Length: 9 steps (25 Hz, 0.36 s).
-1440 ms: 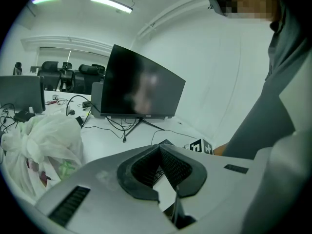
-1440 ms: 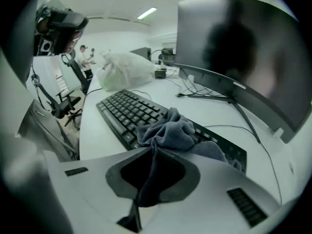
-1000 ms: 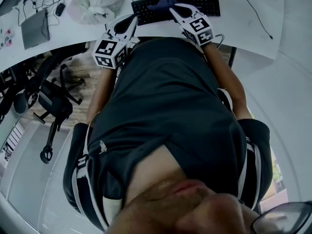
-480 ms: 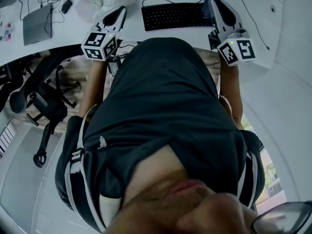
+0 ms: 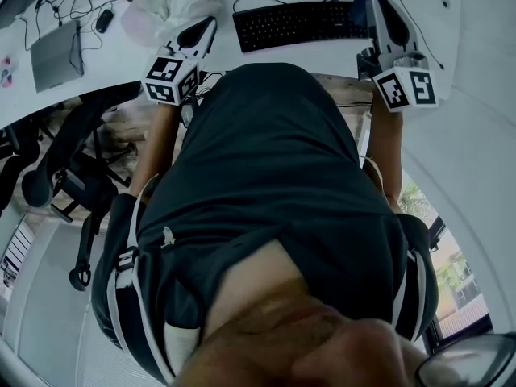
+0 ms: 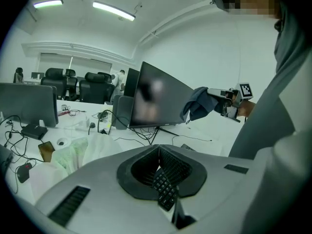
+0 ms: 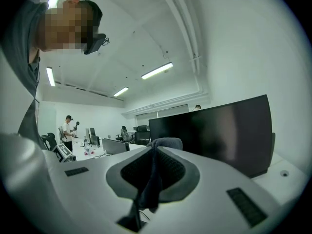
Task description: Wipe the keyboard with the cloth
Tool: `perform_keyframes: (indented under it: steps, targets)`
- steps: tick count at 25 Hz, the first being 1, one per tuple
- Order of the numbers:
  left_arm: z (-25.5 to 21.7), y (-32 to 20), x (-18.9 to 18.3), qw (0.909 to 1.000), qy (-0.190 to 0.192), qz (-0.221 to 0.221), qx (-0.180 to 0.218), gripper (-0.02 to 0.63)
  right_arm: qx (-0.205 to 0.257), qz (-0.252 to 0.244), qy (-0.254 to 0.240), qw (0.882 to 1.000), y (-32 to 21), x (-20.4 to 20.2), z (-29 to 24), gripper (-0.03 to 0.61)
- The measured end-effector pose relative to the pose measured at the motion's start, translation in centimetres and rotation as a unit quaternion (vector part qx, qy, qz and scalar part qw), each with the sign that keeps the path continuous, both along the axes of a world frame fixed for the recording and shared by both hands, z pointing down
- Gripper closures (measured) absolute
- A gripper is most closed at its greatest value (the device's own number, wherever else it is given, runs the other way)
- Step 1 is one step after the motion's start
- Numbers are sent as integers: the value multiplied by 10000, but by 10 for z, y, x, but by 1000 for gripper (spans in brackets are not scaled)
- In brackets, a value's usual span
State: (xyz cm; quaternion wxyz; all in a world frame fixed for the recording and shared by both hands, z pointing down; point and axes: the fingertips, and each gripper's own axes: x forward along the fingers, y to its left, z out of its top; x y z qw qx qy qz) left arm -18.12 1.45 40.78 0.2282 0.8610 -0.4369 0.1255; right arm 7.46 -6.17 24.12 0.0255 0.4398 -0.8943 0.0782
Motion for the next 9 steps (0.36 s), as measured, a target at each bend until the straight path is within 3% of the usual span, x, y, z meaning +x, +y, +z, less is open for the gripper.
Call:
perform_keyframes:
  steps: [9]
  targets:
    - [0, 7, -8, 9997, 48, 254, 53, 609, -3, 324, 17, 9995, 22, -3, 1, 546]
